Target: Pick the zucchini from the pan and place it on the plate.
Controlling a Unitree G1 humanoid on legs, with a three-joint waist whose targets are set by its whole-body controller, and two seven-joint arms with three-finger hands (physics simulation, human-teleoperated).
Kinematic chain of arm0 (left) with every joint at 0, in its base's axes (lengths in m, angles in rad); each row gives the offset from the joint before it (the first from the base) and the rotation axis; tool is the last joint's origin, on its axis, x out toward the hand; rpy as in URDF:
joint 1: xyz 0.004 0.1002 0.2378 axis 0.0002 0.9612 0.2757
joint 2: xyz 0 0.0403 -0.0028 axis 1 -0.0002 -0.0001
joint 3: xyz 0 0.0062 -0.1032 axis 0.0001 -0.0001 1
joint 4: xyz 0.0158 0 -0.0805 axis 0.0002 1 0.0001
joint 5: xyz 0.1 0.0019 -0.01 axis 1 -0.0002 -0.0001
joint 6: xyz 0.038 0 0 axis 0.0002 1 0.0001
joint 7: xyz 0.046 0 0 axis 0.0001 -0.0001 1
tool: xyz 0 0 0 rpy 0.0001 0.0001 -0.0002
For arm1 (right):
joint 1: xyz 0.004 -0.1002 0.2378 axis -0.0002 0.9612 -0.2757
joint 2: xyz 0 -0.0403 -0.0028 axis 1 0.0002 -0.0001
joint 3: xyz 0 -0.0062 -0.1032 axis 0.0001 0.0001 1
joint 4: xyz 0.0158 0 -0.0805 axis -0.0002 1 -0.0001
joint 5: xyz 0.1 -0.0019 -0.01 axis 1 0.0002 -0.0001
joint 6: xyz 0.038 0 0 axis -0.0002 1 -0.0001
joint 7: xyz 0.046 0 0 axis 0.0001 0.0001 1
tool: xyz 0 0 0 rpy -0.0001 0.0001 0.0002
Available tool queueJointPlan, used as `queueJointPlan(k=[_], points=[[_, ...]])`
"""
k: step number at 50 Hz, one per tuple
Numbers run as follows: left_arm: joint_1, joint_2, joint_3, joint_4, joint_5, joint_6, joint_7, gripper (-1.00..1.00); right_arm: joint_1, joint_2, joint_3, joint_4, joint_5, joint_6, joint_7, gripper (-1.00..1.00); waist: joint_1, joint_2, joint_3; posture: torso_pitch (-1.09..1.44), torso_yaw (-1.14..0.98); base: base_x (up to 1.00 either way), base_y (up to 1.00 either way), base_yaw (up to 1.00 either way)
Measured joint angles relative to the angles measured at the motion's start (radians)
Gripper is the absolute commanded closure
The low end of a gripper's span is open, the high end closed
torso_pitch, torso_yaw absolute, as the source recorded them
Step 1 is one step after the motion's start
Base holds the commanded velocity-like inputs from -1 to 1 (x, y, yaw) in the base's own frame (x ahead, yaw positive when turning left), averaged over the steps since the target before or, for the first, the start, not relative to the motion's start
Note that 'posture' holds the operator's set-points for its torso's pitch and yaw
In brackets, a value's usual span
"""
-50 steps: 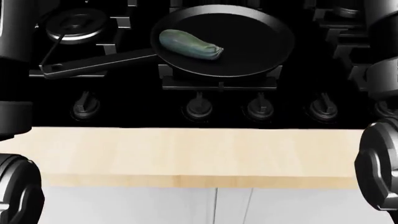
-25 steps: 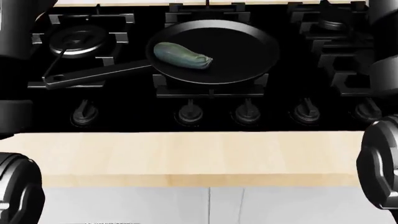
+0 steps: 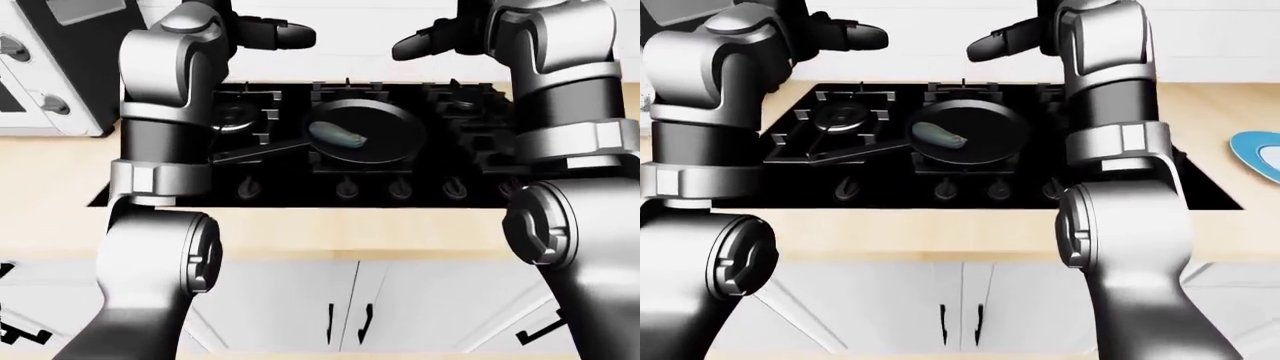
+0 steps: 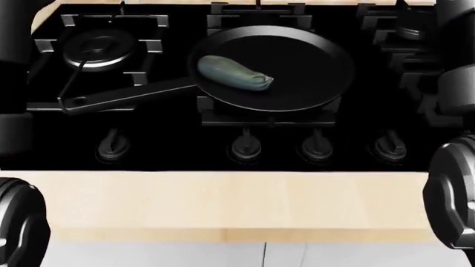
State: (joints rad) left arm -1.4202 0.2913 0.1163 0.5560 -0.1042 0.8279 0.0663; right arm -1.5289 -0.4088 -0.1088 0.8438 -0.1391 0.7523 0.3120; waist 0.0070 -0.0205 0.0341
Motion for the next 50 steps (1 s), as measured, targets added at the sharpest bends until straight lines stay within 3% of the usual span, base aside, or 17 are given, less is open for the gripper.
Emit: queueJointPlan(k=[3,5,7,10,14,18,19,21,25,29,32,33,39,44,47,49,50], points=[[-0.002,-0.002,-0.001,-0.005,0.000,-0.001,0.000,-1.00,0.001,-0.001,-0.002,-0.002,0.002,-0.006,0.000,-1.00,0.006,-0.054,-0.007,0.00,0.00,0.13,0.00,0.00],[0.007,-0.014,-0.009,-0.004,-0.004,-0.001,-0.003,-1.00,0.010,-0.009,-0.007,0.006,-0.002,-0.008,-0.004,-1.00,-0.003,-0.032,0.001,0.00,0.00,0.13,0.00,0.00],[0.011,-0.019,-0.016,0.005,-0.009,0.006,-0.009,-1.00,0.017,-0.011,-0.009,0.025,-0.007,-0.001,-0.008,-1.00,-0.006,-0.029,0.004,0.00,0.00,0.12,0.00,0.00],[0.009,-0.014,-0.011,0.010,-0.011,0.009,-0.011,-1.00,0.012,-0.008,-0.005,0.034,-0.009,0.006,-0.009,-1.00,-0.003,-0.006,0.005,0.00,0.00,0.12,0.00,0.00],[0.001,-0.009,-0.007,-0.002,-0.007,0.002,-0.006,-1.00,0.007,-0.007,-0.005,0.019,-0.007,0.000,-0.007,-1.00,-0.005,0.035,0.008,0.00,0.00,0.12,0.00,0.00],[-0.001,-0.006,-0.006,-0.009,-0.007,0.000,-0.006,-1.00,0.006,-0.006,-0.006,0.008,-0.006,-0.003,-0.006,-1.00,-0.015,0.092,-0.002,0.00,0.00,0.12,0.00,0.00],[0.004,-0.002,-0.003,-0.010,-0.006,-0.001,-0.005,-1.00,0.011,0.001,-0.004,0.005,-0.004,-0.004,-0.006,-1.00,-0.010,0.078,0.003,0.00,0.00,0.12,0.00,0.00],[0.016,0.004,0.005,-0.004,-0.002,0.004,0.000,-1.00,0.017,0.012,0.003,0.009,0.001,0.001,-0.001,-1.00,-0.004,0.075,0.008,0.00,0.00,0.12,0.00,0.00],[0.013,0.004,0.004,0.005,0.002,0.019,0.005,-1.00,0.017,0.009,0.002,0.011,0.006,0.009,0.003,-1.00,-0.006,0.052,0.001,0.00,0.00,0.13,0.00,0.00],[0.004,0.004,0.003,-0.012,-0.001,0.012,0.002,-1.00,0.002,0.003,-0.001,0.003,0.003,0.004,-0.001,-1.00,-0.002,0.013,-0.001,0.00,0.00,0.12,0.00,0.00],[-0.002,0.004,0.003,-0.015,-0.002,0.007,0.003,-1.00,-0.001,0.002,-0.001,-0.003,0.004,-0.003,0.000,-1.00,0.006,-0.041,-0.007,0.00,0.00,0.13,0.00,0.00],[-0.002,-0.001,0.001,-0.018,-0.002,0.005,0.003,-1.00,0.000,-0.003,-0.002,-0.004,0.004,-0.004,0.000,-1.00,0.001,-0.040,-0.007,0.00,0.00,0.12,0.00,0.00],[0.008,-0.012,-0.013,0.004,-0.014,0.018,-0.009,-1.00,0.013,-0.007,-0.006,0.026,-0.007,0.010,-0.008,-1.00,-0.007,-0.010,0.003,0.00,0.00,0.13,0.00,0.00],[-0.005,-0.006,-0.007,-0.011,-0.007,0.010,-0.005,-1.00,-0.001,-0.006,-0.003,0.028,-0.004,-0.001,-0.003,-1.00,-0.008,0.044,0.007,0.00,0.00,0.12,0.00,0.00],[-0.012,-0.005,-0.008,-0.018,-0.007,0.009,-0.005,-1.00,-0.005,-0.007,-0.004,0.019,-0.005,-0.002,-0.001,-1.00,-0.015,0.099,-0.003,0.00,0.00,0.13,0.00,0.00],[-0.003,0.001,-0.002,-0.015,-0.005,0.008,-0.003,-1.00,0.003,0.004,0.001,0.010,-0.002,-0.003,0.002,-1.00,-0.004,0.079,0.005,0.00,0.00,0.13,0.00,0.00],[-0.001,0.006,0.002,-0.010,-0.002,0.012,-0.001,-1.00,0.004,0.010,0.005,0.014,0.001,-0.001,0.006,-1.00,0.003,0.074,-0.002,0.00,0.00,0.12,0.00,0.00]])
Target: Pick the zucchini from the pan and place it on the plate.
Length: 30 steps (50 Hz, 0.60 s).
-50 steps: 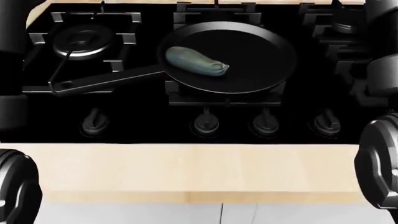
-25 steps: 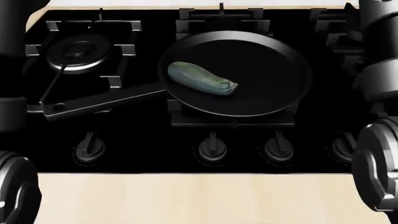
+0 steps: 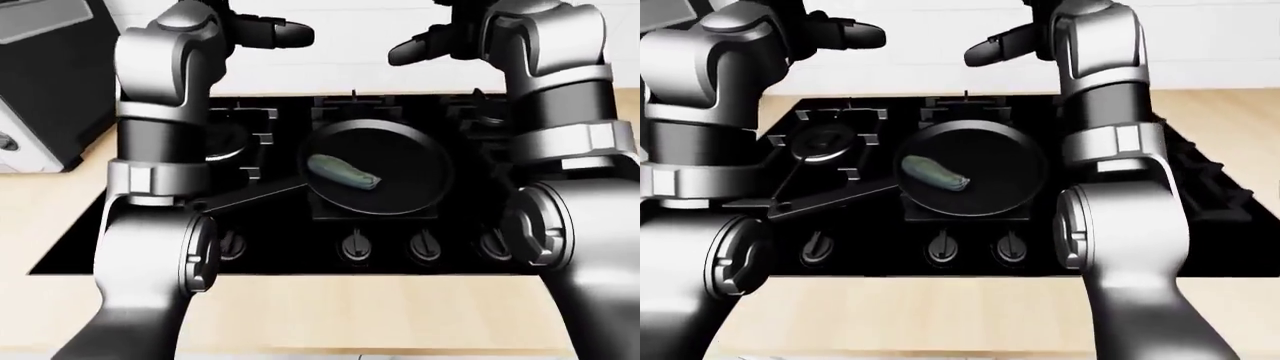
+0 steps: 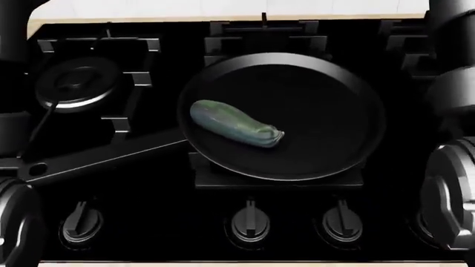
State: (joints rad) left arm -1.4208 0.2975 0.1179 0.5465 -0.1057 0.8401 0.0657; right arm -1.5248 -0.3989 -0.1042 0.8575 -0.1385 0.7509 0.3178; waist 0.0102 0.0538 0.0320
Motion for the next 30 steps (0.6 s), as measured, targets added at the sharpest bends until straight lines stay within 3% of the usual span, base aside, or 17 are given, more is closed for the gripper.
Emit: queueJointPlan(k=[3,6,9,14,16,18,22,30], points=[[-0.003,0.002,0.004,0.011,0.008,0.007,0.006,-1.00,0.002,0.002,0.001,0.000,0.007,0.006,0.008,-1.00,0.006,-0.017,-0.018,0.00,0.00,0.08,0.00,0.00],[-0.016,0.001,0.001,-0.001,0.008,0.003,0.004,-1.00,-0.009,-0.010,-0.015,-0.021,0.011,0.003,0.002,-1.00,0.002,-0.043,0.020,0.00,0.00,0.00,0.00,0.00],[-0.017,0.000,-0.002,-0.006,0.005,0.000,-0.001,-1.00,-0.009,-0.011,-0.037,-0.044,0.033,0.010,0.006,-1.00,0.003,-0.084,0.044,0.00,0.00,0.00,0.00,0.00],[-0.002,-0.004,-0.013,0.015,-0.003,0.020,-0.015,-1.00,0.011,-0.023,-0.003,-0.015,0.049,-0.003,0.046,-1.00,-0.010,-0.054,0.053,0.00,0.00,0.00,0.00,0.00],[-0.007,0.001,-0.011,0.012,-0.001,0.017,-0.017,-1.00,0.023,-0.015,-0.017,0.004,0.052,-0.099,0.045,-1.00,-0.017,-0.047,0.052,0.00,0.00,0.00,0.00,0.00],[-0.013,0.008,-0.008,0.008,0.002,0.009,-0.018,-1.00,0.005,-0.021,0.021,0.028,0.035,-0.158,0.075,-1.00,-0.021,-0.041,0.049,0.00,0.00,0.00,0.00,0.00],[-0.020,0.023,-0.010,0.008,0.012,0.003,-0.027,-1.00,-0.038,-0.016,0.051,0.022,-0.006,-0.190,0.159,-1.00,-0.026,-0.042,0.040,0.00,0.00,0.00,0.00,0.00],[-0.022,0.063,-0.002,0.006,0.039,0.019,-0.053,-1.00,-0.077,-0.010,0.058,0.035,-0.091,-0.217,0.266,-1.00,-0.024,-0.055,0.030,0.00,0.00,0.00,0.00,0.00]])
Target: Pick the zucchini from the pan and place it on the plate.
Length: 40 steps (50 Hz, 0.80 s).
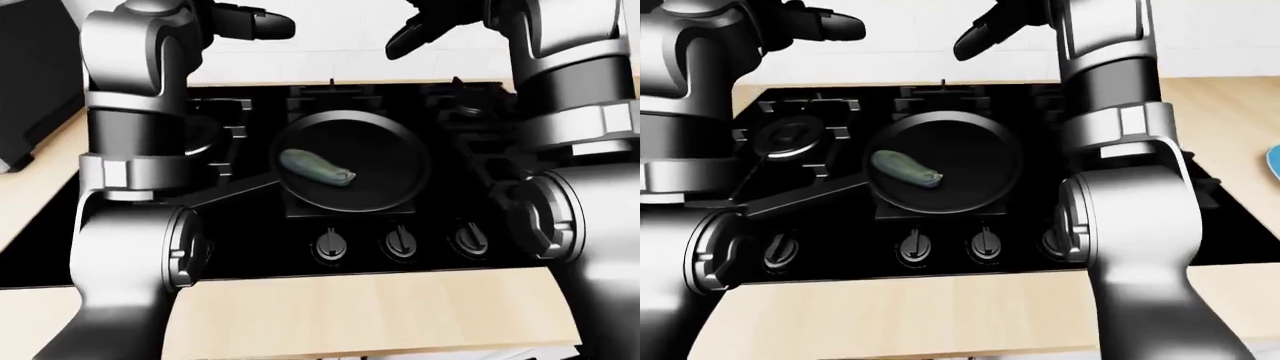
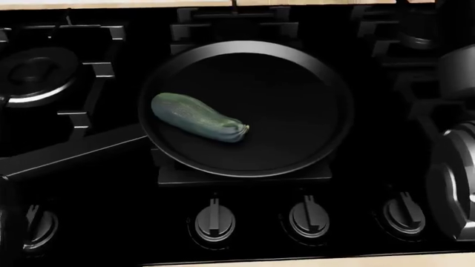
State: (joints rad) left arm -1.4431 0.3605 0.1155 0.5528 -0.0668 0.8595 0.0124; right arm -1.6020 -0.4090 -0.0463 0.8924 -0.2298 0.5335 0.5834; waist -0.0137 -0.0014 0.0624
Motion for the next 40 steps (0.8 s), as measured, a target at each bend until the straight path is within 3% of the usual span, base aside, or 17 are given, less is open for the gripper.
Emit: queueJointPlan(k=[21,40], points=[[0.003,0.028,0.017,0.062,0.052,-0.050,-0.036,-1.00,-0.004,0.086,0.058,0.063,-0.258,-0.111,0.184,-1.00,0.004,0.012,0.004,0.00,0.00,0.00,0.00,0.00],[0.009,0.020,0.014,0.032,0.051,-0.032,-0.038,-1.00,0.146,0.157,0.074,-0.212,-0.460,0.075,0.414,-1.00,-0.001,0.018,0.005,0.00,0.00,0.00,0.00,0.00]])
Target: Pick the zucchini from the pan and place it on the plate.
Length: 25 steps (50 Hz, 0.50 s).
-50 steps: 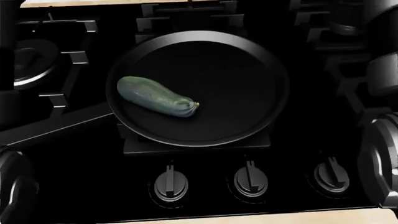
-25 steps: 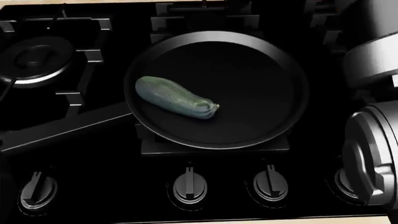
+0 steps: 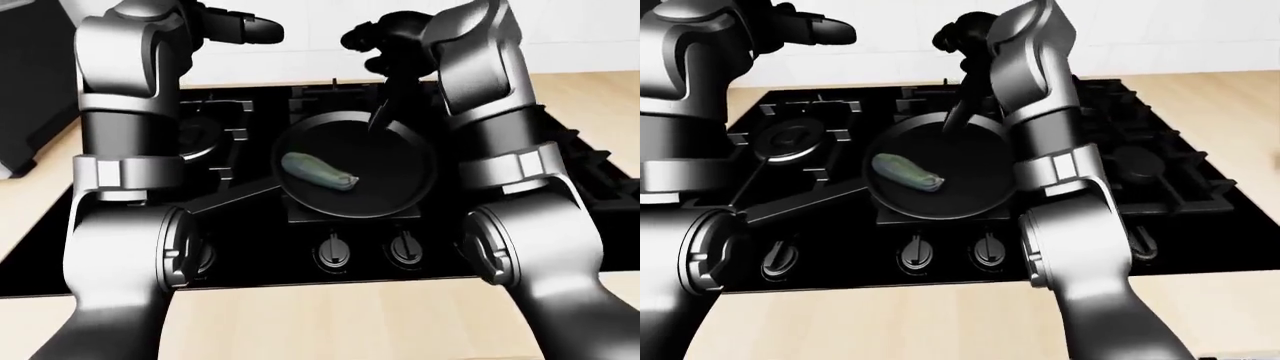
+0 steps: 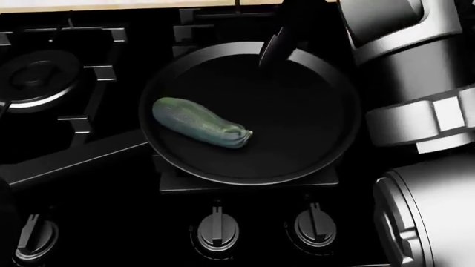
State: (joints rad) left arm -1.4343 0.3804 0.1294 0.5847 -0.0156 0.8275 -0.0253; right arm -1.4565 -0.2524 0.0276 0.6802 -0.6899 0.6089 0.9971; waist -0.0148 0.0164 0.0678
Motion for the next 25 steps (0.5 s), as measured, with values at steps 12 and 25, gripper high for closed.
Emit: queueJointPlan(k=[12,25], points=[[0.005,0.000,0.002,-0.019,0.002,0.011,0.001,-1.00,0.086,0.047,0.010,-0.115,-0.093,0.063,0.093,-1.00,-0.002,0.004,-0.002,0.00,0.00,0.00,0.00,0.00],[0.010,0.002,0.001,-0.012,0.000,0.004,-0.002,-1.00,0.121,0.102,0.012,-0.159,-0.127,0.116,0.111,-1.00,-0.003,0.007,-0.005,0.00,0.00,0.00,0.00,0.00]])
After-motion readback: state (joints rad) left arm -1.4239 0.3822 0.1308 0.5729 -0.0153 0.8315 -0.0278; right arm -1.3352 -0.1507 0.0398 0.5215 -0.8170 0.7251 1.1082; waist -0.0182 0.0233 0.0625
